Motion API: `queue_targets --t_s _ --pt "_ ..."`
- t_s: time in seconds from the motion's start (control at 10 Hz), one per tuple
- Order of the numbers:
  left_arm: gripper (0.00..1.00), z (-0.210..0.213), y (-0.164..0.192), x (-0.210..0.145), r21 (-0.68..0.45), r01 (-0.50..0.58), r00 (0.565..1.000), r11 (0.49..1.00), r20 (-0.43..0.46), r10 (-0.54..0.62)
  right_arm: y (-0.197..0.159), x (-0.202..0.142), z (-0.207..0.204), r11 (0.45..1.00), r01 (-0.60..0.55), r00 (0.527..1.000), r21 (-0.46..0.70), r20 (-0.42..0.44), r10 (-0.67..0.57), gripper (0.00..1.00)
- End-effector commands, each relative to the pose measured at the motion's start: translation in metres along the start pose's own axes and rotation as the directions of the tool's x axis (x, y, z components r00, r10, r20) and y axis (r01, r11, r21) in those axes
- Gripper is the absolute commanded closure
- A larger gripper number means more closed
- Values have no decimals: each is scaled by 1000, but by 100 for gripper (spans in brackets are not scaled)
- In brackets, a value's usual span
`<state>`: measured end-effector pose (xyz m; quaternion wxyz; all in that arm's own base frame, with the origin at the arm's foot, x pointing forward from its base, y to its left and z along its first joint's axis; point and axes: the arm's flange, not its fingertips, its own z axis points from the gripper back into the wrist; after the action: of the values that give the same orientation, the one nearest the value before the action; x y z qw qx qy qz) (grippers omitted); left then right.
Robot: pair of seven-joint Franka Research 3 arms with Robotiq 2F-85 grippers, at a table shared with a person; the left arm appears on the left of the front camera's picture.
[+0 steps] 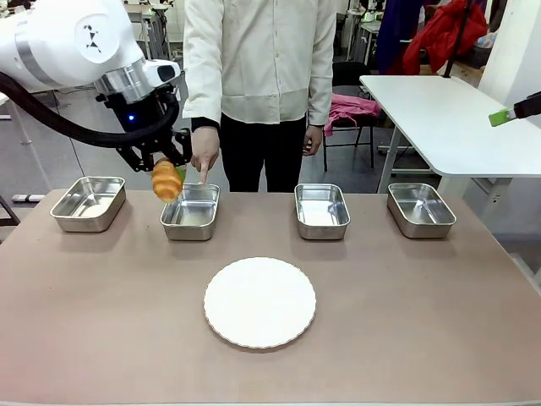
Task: Place the bread in the container.
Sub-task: Place the Butter Roll into the Airtight Container indicated by the human.
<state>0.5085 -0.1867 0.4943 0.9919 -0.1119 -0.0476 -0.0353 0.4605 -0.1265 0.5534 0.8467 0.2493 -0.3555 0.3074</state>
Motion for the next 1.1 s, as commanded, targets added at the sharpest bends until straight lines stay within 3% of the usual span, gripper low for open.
queue_targets --t_s 0.0,0.1,0.2,0.3,0.6,0.9,1.0 --pt "57 -18 -3 17 -62 97 995 993 -13 -98 1 1 2 1000 -12 1000 3 4 12 0" --pt "57 -23 0 23 -38 92 996 995 8 -92 1 1 2 1000 -12 1000 3 4 12 0" --pt "57 -24 -7 19 16 -21 1000 1000 -14 22 1 1 2 1000 -12 1000 3 4 12 0" --pt "57 -24 7 20 -16 70 997 997 -6 -70 1 1 2 1000 -12 1000 3 4 12 0" --pt "57 -32 3 22 -12 55 998 998 -14 -55 1 1 2 1000 -12 1000 3 4 12 0" --pt "57 -60 17 61 -47 117 988 992 -97 -121 1 1 2 1000 -12 1000 3 4 12 0" --pt "57 -68 20 68 -30 122 989 992 -81 -125 1 1 2 1000 -12 1000 3 4 12 0"
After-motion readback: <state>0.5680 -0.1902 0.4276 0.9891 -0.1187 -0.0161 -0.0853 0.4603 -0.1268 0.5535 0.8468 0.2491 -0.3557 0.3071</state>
